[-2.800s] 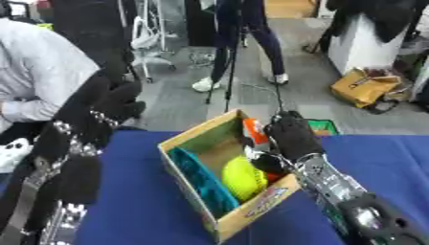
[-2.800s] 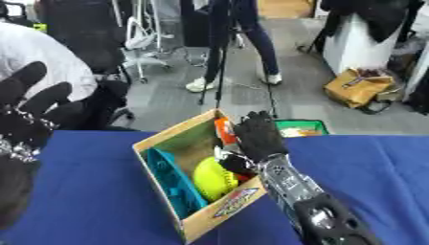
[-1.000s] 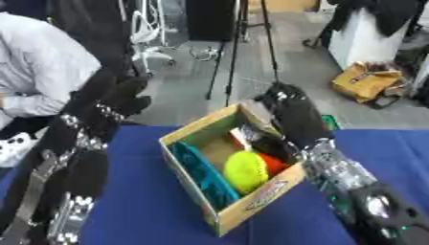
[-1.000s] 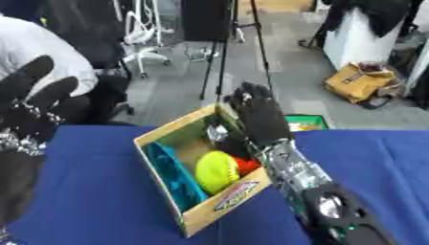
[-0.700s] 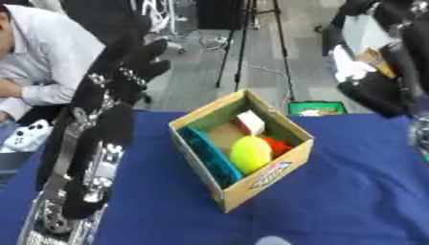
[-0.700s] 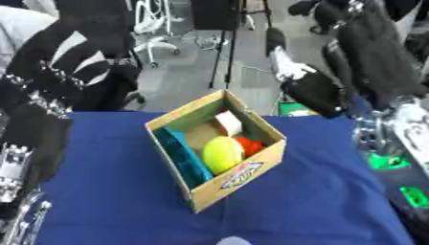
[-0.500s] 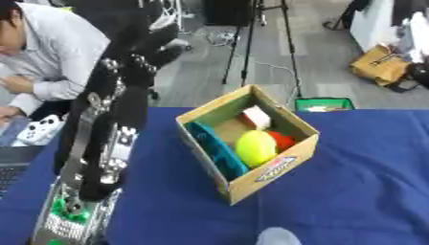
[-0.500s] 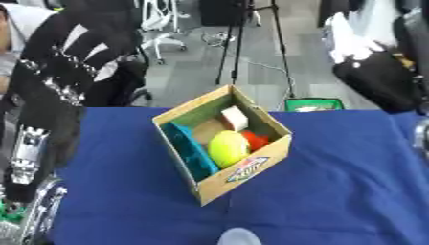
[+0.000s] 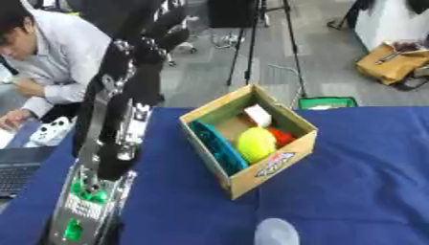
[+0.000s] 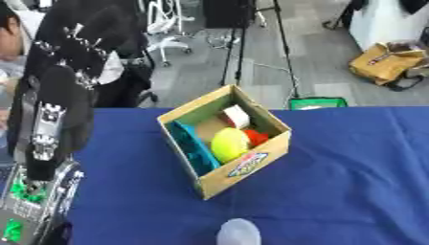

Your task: Pick up objects on the table and place them in the box.

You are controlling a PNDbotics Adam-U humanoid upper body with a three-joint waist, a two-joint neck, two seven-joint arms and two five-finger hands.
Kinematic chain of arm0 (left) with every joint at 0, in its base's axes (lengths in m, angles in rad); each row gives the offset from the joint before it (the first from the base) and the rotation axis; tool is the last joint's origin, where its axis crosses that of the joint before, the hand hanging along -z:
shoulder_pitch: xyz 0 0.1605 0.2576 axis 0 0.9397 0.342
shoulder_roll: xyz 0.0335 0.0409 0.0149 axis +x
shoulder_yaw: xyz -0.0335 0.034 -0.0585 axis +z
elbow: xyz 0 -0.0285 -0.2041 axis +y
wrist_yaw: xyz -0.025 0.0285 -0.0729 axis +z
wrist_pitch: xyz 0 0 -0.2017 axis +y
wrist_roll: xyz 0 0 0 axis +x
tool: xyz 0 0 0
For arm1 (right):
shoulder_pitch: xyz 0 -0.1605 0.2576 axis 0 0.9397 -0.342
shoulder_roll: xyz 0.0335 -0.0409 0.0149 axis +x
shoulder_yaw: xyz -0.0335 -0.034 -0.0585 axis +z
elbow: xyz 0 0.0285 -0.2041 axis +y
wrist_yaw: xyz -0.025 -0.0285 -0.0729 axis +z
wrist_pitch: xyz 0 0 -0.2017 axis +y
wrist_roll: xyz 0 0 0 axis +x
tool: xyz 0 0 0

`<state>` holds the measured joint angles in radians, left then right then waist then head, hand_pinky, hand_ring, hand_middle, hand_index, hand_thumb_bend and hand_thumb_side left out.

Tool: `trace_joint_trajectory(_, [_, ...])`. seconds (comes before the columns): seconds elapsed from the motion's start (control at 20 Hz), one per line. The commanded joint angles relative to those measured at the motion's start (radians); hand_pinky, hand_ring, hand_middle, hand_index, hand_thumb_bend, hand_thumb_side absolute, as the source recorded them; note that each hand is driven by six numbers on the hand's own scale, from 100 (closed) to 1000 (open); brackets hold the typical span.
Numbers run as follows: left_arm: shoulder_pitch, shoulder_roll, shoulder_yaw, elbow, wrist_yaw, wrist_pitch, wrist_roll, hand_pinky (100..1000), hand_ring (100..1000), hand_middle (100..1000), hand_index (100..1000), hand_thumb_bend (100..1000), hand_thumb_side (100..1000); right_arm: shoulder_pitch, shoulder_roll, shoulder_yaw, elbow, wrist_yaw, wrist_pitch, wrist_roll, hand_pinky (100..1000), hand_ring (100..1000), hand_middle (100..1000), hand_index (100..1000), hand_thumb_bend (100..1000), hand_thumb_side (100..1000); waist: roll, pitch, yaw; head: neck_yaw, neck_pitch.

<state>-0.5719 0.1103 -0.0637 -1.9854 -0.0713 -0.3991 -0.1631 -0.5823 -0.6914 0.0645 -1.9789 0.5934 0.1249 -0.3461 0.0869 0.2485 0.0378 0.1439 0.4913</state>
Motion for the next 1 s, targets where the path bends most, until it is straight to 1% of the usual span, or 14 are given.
trace_joint_trajectory(0.05, [-0.005, 0.019, 0.011, -0.015, -0.007, 0.001, 0.006, 940, 962, 1000, 1000, 100, 723, 0.058, -0.049, -0.049, -0.021, -0.043, -0.077, -0.036, 870, 919, 700, 804, 318, 1000, -0.004, -0.029, -0.009, -0.002, 0.023])
trace_joint_trajectory(0.15, [-0.002, 0.021, 0.013, -0.015, -0.009, 0.002, 0.006, 940, 962, 1000, 1000, 100, 725, 0.115, -0.052, -0.076, -0.021, -0.053, -0.128, -0.063, 864, 916, 703, 806, 317, 1000, -0.005, -0.035, -0.016, -0.011, 0.045])
trace_joint_trajectory(0.25, [-0.001, 0.02, 0.013, -0.015, -0.01, 0.002, 0.007, 940, 962, 1000, 1000, 100, 729, 0.155, -0.048, -0.095, -0.021, -0.06, -0.169, -0.088, 862, 915, 711, 809, 292, 1000, -0.005, -0.039, -0.02, -0.017, 0.068])
trace_joint_trajectory(0.35, [0.003, 0.015, 0.013, -0.015, -0.009, 0.003, 0.006, 940, 962, 1000, 1000, 100, 732, 0.198, -0.031, -0.117, -0.021, -0.062, -0.21, -0.129, 855, 913, 714, 807, 282, 1000, -0.005, -0.045, -0.019, -0.022, 0.103])
trace_joint_trajectory(0.45, [0.006, 0.013, 0.013, -0.015, -0.008, 0.003, 0.006, 940, 962, 1000, 1000, 100, 734, 0.233, -0.016, -0.134, -0.021, -0.061, -0.24, -0.161, 856, 915, 718, 807, 276, 1000, -0.004, -0.049, -0.018, -0.022, 0.125])
trace_joint_trajectory(0.65, [0.011, 0.014, 0.014, -0.015, -0.009, 0.003, 0.008, 940, 963, 1000, 1000, 100, 737, 0.285, 0.011, -0.16, -0.021, -0.042, -0.267, -0.197, 859, 916, 720, 807, 281, 1000, -0.002, -0.05, -0.021, -0.017, 0.14])
trace_joint_trajectory(0.75, [0.014, 0.014, 0.015, -0.015, -0.009, 0.003, 0.009, 940, 963, 1000, 1000, 100, 741, 0.305, 0.022, -0.168, -0.021, -0.032, -0.272, -0.209, 859, 915, 718, 804, 285, 1000, -0.003, -0.049, -0.024, -0.01, 0.141])
trace_joint_trajectory(0.8, [0.016, 0.014, 0.015, -0.015, -0.009, 0.003, 0.009, 938, 962, 1000, 1000, 100, 742, 0.315, 0.027, -0.173, -0.021, -0.026, -0.278, -0.215, 852, 911, 725, 810, 266, 1000, -0.003, -0.048, -0.025, -0.007, 0.141])
trace_joint_trajectory(0.9, [0.02, 0.014, 0.016, -0.015, -0.007, -0.002, 0.012, 938, 962, 1000, 1000, 100, 742, 0.334, 0.039, -0.184, -0.021, -0.006, -0.308, -0.233, 847, 912, 727, 811, 264, 1000, -0.003, -0.046, -0.027, 0.004, 0.136])
trace_joint_trajectory(0.95, [0.023, 0.013, 0.018, -0.015, -0.004, -0.007, 0.018, 936, 957, 1000, 1000, 100, 743, 0.34, 0.05, -0.191, -0.021, 0.006, -0.332, -0.249, 844, 907, 738, 819, 227, 1000, -0.002, -0.044, -0.029, 0.009, 0.133])
trace_joint_trajectory(1.0, [0.025, 0.014, 0.02, -0.015, -0.001, -0.012, 0.024, 927, 947, 992, 1000, 100, 745, 0.346, 0.058, -0.195, -0.021, 0.015, -0.357, -0.264, 830, 897, 749, 831, 158, 1000, -0.002, -0.043, -0.029, 0.013, 0.131])
